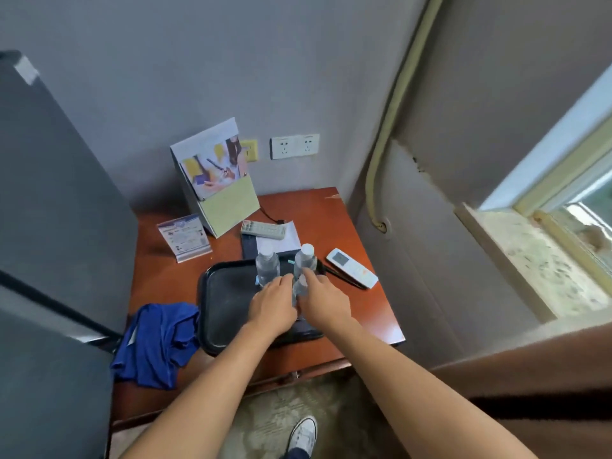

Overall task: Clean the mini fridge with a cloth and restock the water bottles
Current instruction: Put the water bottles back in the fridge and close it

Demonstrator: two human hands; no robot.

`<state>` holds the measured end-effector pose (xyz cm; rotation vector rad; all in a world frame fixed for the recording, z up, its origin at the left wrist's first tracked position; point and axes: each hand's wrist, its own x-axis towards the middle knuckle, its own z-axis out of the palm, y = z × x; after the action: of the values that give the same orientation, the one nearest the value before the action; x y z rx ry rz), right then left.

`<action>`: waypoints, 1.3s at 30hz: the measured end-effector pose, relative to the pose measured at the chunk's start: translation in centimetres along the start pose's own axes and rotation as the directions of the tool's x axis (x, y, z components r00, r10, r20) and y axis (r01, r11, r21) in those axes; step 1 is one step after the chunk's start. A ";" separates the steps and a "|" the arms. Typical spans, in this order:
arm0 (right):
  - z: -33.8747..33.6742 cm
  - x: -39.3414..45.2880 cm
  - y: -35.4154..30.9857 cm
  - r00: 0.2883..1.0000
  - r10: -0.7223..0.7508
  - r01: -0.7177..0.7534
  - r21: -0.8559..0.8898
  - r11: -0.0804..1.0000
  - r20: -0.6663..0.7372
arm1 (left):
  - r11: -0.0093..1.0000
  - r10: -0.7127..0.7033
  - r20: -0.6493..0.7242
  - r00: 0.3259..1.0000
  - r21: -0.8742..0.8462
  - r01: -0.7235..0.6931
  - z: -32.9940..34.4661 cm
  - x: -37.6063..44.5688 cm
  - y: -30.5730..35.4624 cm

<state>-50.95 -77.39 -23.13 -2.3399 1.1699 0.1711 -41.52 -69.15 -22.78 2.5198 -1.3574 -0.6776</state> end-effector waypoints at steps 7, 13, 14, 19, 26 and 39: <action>0.6 2.5 0.3 0.998 -0.050 0.046 -0.090 0.995 -0.036 | 1.000 -0.016 0.055 0.998 0.011 0.016 1.1 1.7 -1.2; -1.0 -1.9 -1.7 0.990 -0.111 0.099 -0.134 0.986 -0.082 | 0.999 0.012 -0.010 1.000 -0.037 -0.012 0.2 -1.5 -1.7; -1.5 -3.4 -2.4 0.986 -0.138 0.123 -0.142 0.982 -0.098 | 0.997 0.002 -0.006 1.000 -0.080 -0.002 -0.1 -2.9 -1.8; -2.2 -13.0 -5.3 0.950 -0.232 0.203 -0.154 0.967 -0.207 | 0.948 -0.023 -0.018 1.000 -0.318 0.016 -1.4 -11.9 -2.0; 2.6 -30.8 -8.1 0.908 -0.324 0.260 -0.247 0.933 -0.267 | 0.970 0.050 -0.219 0.974 -0.221 -0.099 1.3 -30.7 -4.9; 16.6 -51.5 -18.4 0.859 -0.510 0.487 -0.247 0.838 -0.039 | 0.994 -0.034 -0.249 0.968 -0.111 0.006 3.6 -58.4 -18.4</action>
<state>-66.73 -23.34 -13.23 -2.8031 0.5606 -0.0038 -57.32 -10.29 -15.48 2.4370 -1.1761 -0.4065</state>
